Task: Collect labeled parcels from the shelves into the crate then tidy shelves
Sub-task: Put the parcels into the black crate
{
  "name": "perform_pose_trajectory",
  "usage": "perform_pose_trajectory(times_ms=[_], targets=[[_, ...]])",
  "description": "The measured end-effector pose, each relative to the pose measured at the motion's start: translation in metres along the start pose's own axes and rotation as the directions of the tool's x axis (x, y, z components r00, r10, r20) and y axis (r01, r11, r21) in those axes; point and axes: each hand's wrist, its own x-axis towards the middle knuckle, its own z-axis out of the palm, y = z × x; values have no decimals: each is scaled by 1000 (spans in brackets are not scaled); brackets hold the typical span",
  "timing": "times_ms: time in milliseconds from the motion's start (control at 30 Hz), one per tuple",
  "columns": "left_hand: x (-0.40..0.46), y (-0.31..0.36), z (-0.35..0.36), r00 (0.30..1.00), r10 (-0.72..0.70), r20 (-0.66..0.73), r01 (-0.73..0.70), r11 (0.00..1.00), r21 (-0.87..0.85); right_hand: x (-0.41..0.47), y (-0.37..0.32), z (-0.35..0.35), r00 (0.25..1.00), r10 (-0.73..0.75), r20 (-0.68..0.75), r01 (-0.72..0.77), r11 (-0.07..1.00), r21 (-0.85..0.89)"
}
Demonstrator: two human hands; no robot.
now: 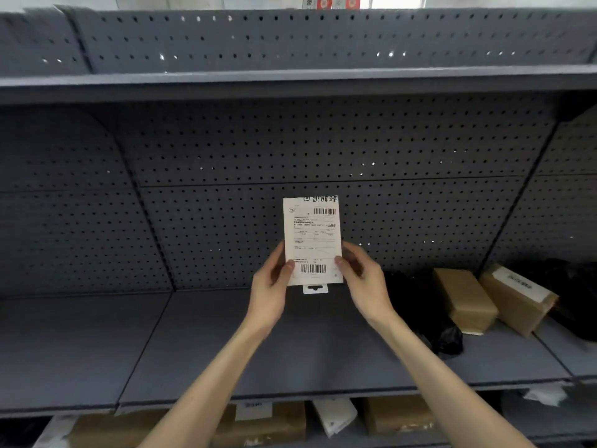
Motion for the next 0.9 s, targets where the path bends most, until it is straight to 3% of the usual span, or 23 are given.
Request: perform_pose_trajectory(times_ms=[233, 400, 533, 600, 900], targets=[[0, 16, 1, 1000, 7, 17, -6, 998, -59, 0, -19, -8, 1000, -29, 0, 29, 997, -67], [1, 15, 16, 996, -6, 87, 13, 997, -81, -10, -25, -44, 998, -55, -38, 41, 956, -292], [-1, 13, 47, 974, -20, 227, 46, 993, -110, -30, -26, -104, 989, -47, -140, -55, 763, -644], [-5, 17, 70, 951, -16, 309, 60, 989, -135, -48, -32, -140, 983, -22, -184, -124, 661, -740], [-58, 37, 204, 776, 54, 628, 118, 966, -229, -191, -61, -299, 849, 174, -499, -528, 258, -809]])
